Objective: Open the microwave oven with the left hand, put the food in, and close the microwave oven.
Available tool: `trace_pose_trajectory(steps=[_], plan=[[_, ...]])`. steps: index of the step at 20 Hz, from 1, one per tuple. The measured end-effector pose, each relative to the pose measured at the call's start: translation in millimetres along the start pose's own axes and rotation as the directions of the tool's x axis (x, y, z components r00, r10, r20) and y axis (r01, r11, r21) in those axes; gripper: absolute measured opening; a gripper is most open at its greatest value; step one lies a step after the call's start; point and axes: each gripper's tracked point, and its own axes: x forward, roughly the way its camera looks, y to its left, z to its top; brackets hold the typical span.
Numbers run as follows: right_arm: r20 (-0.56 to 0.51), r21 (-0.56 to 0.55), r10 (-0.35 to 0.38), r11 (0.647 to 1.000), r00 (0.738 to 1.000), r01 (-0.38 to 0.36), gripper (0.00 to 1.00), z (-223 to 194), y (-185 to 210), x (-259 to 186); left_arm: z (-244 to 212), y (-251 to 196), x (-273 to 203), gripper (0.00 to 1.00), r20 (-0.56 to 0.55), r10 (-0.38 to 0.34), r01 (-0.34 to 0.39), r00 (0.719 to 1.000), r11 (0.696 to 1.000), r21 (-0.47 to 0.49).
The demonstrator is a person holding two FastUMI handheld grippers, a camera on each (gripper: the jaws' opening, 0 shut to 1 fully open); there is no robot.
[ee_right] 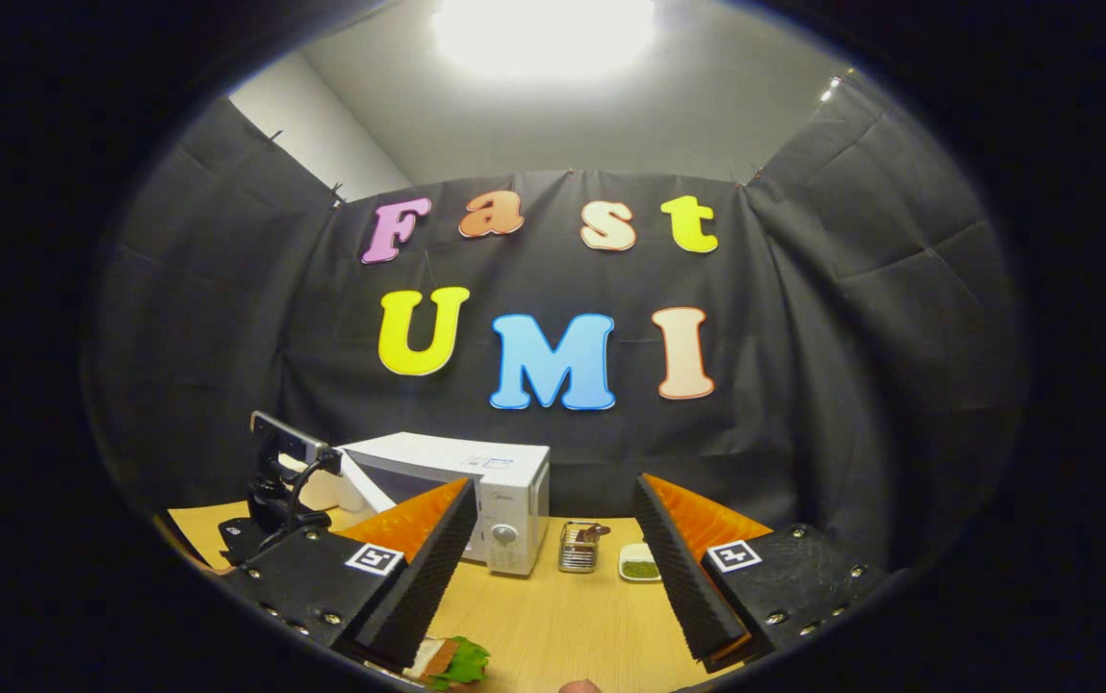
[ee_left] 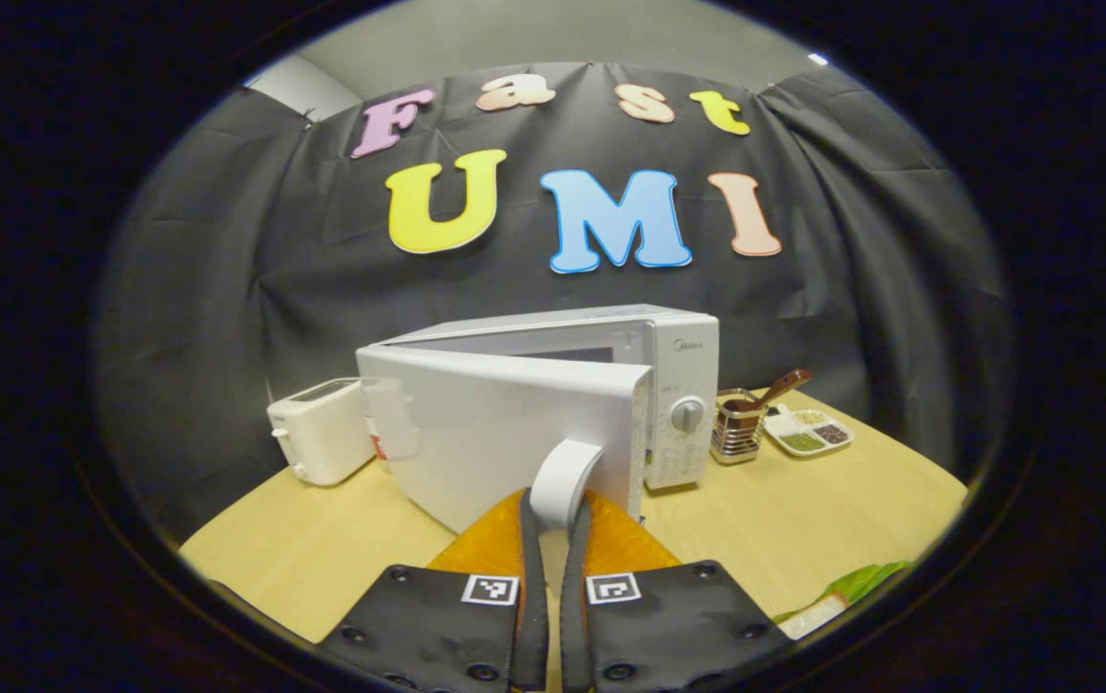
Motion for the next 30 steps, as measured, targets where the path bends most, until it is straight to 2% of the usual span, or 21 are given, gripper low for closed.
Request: trace_pose_trajectory(steps=[4, 8, 16, 23, 27, 30], plan=[[0.019, 0.018, 0.047, 0.999, 0.999, -0.047, 0.99, 6, 24, 1, -9, 34, -27, 0.11, -0.012, 0.028, -0.027, 1.000, 1.000, 0.005], [0.025, 0.022, 0.045, 0.999, 0.999, -0.046, 0.99, 12, 51, 6, -17, 69, -47, 0.11, -0.022, 0.024, -0.024, 0.999, 1.000, 0.010], [0.019, 0.028, 0.019, 0.999, 1.000, -0.020, 0.99, 17, 117, 15, -30, 128, -71, 0.11, -0.030, -0.061, 0.061, 0.998, 0.998, 0.014], [0.026, 0.024, -0.005, 1.000, 1.000, 0.005, 0.99, 20, 168, 24, -40, 174, -82, 0.11, -0.026, -0.127, 0.128, 0.992, 0.990, 0.055], [0.018, 0.022, -0.017, 1.000, 1.000, 0.016, 0.99, 17, 188, 28, -44, 209, -85, 0.13, -0.019, -0.105, 0.106, 0.994, 0.992, 0.068], [0.011, 0.012, -0.009, 1.000, 1.000, 0.009, 0.99, 17, 195, 30, -49, 226, -85, 0.16, -0.019, -0.097, 0.098, 0.995, 0.995, 0.032]])
